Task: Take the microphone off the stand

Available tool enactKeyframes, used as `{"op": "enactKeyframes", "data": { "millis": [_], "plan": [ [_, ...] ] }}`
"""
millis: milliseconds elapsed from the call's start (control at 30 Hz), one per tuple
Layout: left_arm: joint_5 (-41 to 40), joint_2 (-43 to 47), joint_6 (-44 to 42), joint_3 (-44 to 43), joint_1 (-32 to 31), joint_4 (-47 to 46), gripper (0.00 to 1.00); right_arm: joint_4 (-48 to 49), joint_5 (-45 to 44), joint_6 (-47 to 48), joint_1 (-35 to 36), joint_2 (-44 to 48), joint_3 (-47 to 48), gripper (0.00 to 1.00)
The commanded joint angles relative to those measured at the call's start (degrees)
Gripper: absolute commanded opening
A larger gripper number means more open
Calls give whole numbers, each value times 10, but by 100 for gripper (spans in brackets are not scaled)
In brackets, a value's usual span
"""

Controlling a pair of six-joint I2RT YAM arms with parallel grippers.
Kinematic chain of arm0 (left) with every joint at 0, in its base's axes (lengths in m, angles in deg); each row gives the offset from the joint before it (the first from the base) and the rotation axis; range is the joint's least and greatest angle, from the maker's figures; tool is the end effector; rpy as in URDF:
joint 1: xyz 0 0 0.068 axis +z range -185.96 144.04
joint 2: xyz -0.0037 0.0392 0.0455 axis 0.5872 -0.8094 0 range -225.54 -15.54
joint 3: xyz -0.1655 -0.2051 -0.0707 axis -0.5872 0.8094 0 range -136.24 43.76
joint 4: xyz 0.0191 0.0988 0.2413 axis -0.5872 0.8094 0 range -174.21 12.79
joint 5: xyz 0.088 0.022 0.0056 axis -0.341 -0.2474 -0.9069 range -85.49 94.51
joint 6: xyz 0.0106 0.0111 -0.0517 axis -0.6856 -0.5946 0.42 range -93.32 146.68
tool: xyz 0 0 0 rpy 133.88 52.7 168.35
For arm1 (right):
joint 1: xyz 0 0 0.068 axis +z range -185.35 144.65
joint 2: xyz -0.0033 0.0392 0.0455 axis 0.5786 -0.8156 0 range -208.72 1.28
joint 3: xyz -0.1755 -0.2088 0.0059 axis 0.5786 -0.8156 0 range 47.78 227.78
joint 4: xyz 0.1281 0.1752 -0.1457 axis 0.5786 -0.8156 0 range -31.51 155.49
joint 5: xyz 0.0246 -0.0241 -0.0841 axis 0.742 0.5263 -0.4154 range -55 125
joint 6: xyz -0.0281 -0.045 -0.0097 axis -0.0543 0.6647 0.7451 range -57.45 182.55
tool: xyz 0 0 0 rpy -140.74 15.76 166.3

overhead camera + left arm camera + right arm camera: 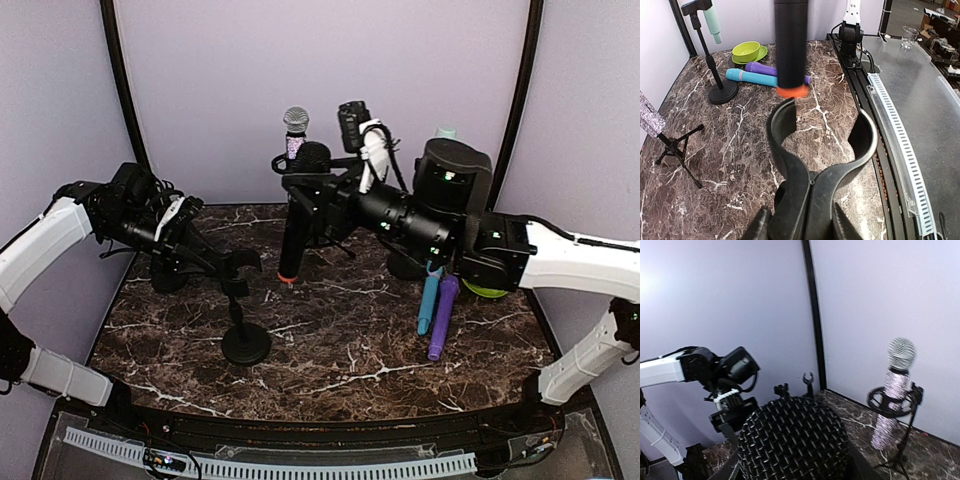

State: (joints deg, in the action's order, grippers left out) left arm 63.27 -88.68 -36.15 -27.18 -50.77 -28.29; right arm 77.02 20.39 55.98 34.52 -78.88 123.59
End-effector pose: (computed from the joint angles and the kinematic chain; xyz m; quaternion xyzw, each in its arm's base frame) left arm 0.2236 -0.0907 0.3383 0.6302 0.5684 -0.3335 0.4105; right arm 0.1224 0.3079 0.4285 -0.2631 0.6085 0.3943 0.6365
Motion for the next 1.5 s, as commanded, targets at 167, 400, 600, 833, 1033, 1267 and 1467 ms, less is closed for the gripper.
{"op": "enactKeyframes", "data": {
  "millis": [167, 400, 600, 833, 1033, 1267, 1467],
  "plan": [
    [-51, 27, 37, 25, -4, -17, 84, -91, -74, -247, -128, 100, -209, 20],
    [-48, 37, 107, 1, -3, -30, 92, -138, -50, -333, -188, 42, -242, 19],
    [-54, 56, 157, -15, -4, -33, 93, -167, -18, -396, -242, -53, -243, 18],
    [-86, 71, 187, -13, -4, -52, 93, -214, -57, -449, -258, -123, -224, 33],
    [-101, 71, 219, 1, -3, -85, 93, -203, -88, -492, -258, -121, -242, 65],
    [-116, 63, 227, 3, -3, -96, 92, -198, -113, -495, -243, -116, -239, 77],
    [-125, 63, 249, 0, -3, -98, 92, -114, -188, -406, -144, -79, -225, 77]
  ]
}}
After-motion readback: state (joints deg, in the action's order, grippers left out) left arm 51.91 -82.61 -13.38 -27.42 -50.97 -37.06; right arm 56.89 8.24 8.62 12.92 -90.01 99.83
